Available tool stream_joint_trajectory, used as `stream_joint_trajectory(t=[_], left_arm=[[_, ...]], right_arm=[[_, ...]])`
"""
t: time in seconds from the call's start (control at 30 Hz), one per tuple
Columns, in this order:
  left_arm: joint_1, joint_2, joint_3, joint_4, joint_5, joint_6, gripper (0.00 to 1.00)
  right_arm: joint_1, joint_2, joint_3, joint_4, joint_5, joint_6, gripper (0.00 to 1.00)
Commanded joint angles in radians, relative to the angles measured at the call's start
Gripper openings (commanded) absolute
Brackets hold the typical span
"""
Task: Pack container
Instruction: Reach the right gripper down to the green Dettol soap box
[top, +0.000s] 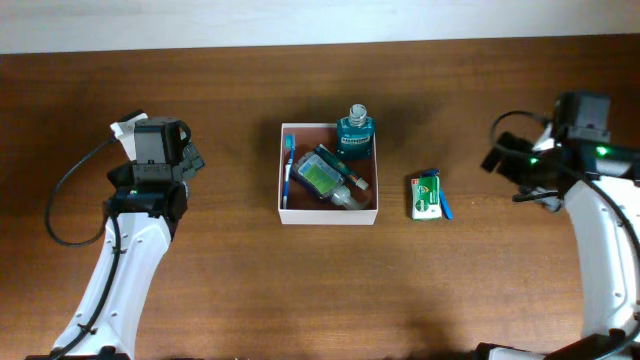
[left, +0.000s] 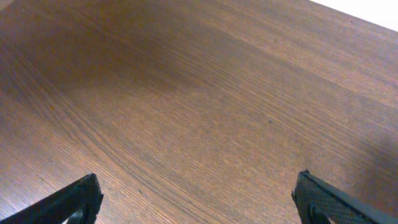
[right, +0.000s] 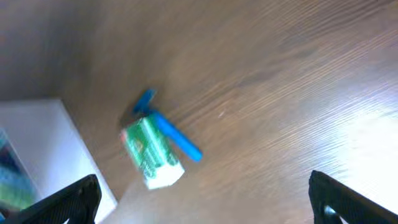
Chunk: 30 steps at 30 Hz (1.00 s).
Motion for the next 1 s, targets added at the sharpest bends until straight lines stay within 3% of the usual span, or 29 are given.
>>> stream_joint_trajectory(t=[0.0, 0.17, 0.37, 0.5, 0.97], left_arm=[[0.004, -0.015, 0.004, -0.001, -0.014, 0.012, 0.99], [0.004, -0.015, 0.004, -0.001, -0.014, 0.012, 0.99], [0.004, -0.015, 0.004, -0.001, -0.014, 0.012, 0.99], [0.004, -0.015, 0.004, -0.001, -0.014, 0.012, 0.99], [0.004, -0.015, 0.004, -0.001, -0.014, 0.012, 0.99]], right_arm=[[0.12, 0.041, -0.031, -0.014, -0.027, -0.01, 0.99], [0.361, 0.138, -0.047, -0.008, 0.171, -0.074, 0.99], [0.498, 0.202, -0.049, 0.076, 0.338, -0.074, 0.99], [0.494, 0.245, -0.051, 0.087, 0.439, -0.062, 0.99], [0.471, 0.391, -0.053, 0.16, 0.344, -0.097, 0.96]])
